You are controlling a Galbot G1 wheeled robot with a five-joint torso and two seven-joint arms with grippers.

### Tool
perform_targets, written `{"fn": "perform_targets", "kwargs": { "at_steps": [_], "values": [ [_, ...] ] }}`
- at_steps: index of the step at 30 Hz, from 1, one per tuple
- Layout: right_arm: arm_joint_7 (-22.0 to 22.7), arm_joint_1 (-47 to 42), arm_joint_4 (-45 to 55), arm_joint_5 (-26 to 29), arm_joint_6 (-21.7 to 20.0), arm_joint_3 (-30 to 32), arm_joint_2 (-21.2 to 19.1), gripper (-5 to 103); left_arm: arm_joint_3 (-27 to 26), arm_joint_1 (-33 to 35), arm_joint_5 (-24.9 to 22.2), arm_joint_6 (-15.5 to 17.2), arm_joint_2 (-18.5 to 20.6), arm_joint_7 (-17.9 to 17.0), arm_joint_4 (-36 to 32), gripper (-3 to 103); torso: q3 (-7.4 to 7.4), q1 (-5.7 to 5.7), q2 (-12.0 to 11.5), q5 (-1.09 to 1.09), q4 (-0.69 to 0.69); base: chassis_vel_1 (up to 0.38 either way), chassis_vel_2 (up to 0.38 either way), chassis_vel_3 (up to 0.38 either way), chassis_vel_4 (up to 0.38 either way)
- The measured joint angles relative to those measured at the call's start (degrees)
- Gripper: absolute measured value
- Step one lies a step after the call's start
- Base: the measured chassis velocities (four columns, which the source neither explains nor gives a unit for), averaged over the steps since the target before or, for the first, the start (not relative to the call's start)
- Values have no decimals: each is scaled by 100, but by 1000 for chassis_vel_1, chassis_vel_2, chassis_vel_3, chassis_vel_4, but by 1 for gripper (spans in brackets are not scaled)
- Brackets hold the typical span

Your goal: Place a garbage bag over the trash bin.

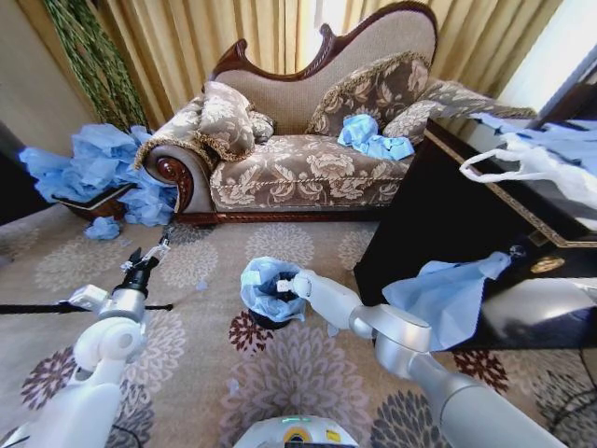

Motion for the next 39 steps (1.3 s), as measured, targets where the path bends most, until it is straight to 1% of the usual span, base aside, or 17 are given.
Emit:
{"fn": "perform_targets", "kwargs": {
  "at_steps": [2,4,5,6,7,9,10,12,14,17,19,21,33,36,37,38,39],
  "values": [
    [25,5,56,39,-26,7,-1,0,-1,15,3,0,1,0,-1,100,0,0,0,0,-1,0,0,0,0],
    [63,22,295,217,-158,18,-5,0,1,30,1,0,12,0,-2,100,0,0,0,-1,-7,0,0,0,0],
    [88,29,432,343,-224,19,-4,0,5,33,2,0,18,0,-1,100,0,0,0,0,-6,0,0,0,0],
    [114,34,519,472,-278,31,-2,0,20,29,3,2,24,0,7,100,0,0,0,1,0,0,0,0,0],
    [114,34,519,472,-278,31,-2,0,20,29,3,2,24,0,7,100,0,0,0,1,0,0,0,0,0],
    [229,37,494,662,-338,115,-1,0,93,-11,29,5,46,-8,50,100,0,0,0,-1,1,0,0,0,0],
    [229,37,494,662,-338,115,-1,0,93,-11,29,5,46,-8,50,100,0,0,0,-1,1,0,0,0,0],
    [310,14,443,712,-386,140,-3,0,167,-64,64,16,64,-30,56,100,0,0,0,-1,-6,0,0,0,0],
    [311,-9,424,711,-399,140,-3,0,179,-71,67,18,74,-36,56,100,0,0,0,-1,-7,0,0,0,0],
    [339,-165,315,651,-411,219,-1,0,208,-80,79,28,92,-63,77,100,0,0,0,-1,0,0,0,0,0],
    [347,-199,306,644,-413,244,-2,0,214,-80,84,28,92,-68,86,100,0,0,0,0,0,0,0,0,0],
    [376,-265,322,666,-422,293,-2,0,258,-82,92,32,92,-76,118,100,0,0,0,0,-3,0,0,0,0],
    [654,-340,501,1081,-472,258,-2,0,495,-202,191,48,-21,-134,209,100,0,0,0,0,-3,0,0,0,0],
    [779,-389,609,1175,-464,414,-2,0,527,-167,196,50,7,-135,220,100,0,0,0,-1,-3,0,0,0,0],
    [813,-400,645,1204,-464,484,-2,-2,540,-164,200,50,25,-135,232,100,0,0,0,0,-3,0,0,0,0],
    [859,-406,731,1258,-475,609,-3,3,573,-165,209,50,80,-135,266,100,0,0,0,-1,-3,0,0,0,0],
    [874,-406,789,1292,-476,670,-3,3,597,-171,215,50,120,-135,288,100,0,0,0,-1,-4,0,0,0,0]
  ]
}}
